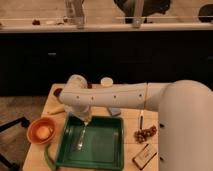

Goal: Place fork in table surface

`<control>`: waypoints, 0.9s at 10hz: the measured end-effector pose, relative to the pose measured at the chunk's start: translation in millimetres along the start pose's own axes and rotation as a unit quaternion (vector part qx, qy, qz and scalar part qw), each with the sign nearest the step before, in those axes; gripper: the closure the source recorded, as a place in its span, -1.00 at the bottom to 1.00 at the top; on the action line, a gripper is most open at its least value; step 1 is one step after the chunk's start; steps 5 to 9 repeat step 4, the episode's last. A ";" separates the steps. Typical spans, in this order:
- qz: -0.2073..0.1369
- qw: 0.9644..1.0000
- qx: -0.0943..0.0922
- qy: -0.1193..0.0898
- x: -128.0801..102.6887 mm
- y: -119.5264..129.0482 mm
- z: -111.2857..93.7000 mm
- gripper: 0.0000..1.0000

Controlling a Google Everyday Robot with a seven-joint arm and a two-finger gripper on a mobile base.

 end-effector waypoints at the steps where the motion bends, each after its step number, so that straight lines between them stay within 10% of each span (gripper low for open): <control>1: 0.001 1.000 0.000 0.000 1.4 -1.9 -1.4 1.00; 9: 0.002 1.000 0.000 0.000 1.7 -0.5 -1.3 1.00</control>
